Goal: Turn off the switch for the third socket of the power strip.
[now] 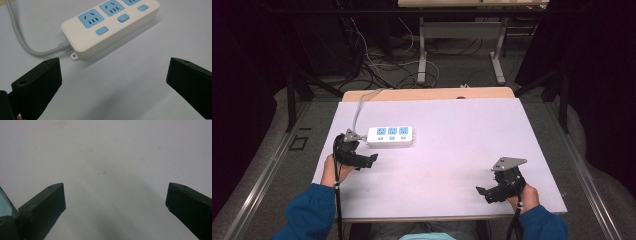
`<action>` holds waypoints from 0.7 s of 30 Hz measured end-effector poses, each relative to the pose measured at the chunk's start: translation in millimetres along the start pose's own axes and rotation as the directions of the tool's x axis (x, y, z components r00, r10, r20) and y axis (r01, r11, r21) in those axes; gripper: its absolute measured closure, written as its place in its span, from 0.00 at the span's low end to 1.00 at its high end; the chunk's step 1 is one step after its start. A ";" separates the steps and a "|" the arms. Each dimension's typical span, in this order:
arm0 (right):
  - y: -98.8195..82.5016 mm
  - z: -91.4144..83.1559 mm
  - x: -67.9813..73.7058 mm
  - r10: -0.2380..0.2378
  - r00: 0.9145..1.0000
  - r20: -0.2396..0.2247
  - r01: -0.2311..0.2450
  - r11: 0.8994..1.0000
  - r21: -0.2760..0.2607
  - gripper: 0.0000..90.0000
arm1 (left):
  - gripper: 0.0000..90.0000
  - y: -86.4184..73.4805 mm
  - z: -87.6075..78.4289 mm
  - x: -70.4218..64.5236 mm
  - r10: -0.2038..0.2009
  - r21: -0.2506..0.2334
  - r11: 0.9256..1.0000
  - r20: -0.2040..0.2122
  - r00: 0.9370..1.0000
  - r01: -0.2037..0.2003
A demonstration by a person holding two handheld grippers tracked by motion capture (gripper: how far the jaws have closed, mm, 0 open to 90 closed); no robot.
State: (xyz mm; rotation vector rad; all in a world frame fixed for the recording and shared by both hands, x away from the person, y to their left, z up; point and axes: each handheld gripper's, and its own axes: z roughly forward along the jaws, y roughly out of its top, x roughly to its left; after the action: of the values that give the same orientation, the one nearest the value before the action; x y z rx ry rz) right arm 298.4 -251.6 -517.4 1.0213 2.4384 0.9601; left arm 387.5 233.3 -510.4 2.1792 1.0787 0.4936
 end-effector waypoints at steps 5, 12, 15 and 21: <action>-0.1 -0.1 -0.2 -0.001 1.000 -0.001 0.001 1.000 -0.003 0.02 | 0.00 -6.6 -8.4 -4.1 0.001 -0.007 1.000 0.008 1.000 0.000; -0.2 0.6 0.1 0.001 1.000 0.002 -0.001 1.000 -0.011 0.02 | 0.00 -15.3 -19.7 -8.8 0.001 -0.015 1.000 0.011 1.000 -0.001; -0.2 0.5 0.1 0.000 1.000 0.002 0.000 1.000 -0.012 0.02 | 0.00 -18.7 -23.4 -10.0 -0.009 -0.016 1.000 0.016 1.000 0.009; 0.0 0.0 0.1 0.000 1.000 0.001 0.000 1.000 -0.001 0.02 | 0.00 -26.5 -31.5 -13.1 0.001 -0.021 1.000 0.018 1.000 0.000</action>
State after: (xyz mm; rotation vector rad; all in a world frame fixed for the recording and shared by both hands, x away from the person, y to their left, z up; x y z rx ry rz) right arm 298.4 -251.5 -517.4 1.0214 2.4372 0.9608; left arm 346.6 246.8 -506.8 2.1620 1.0586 0.4821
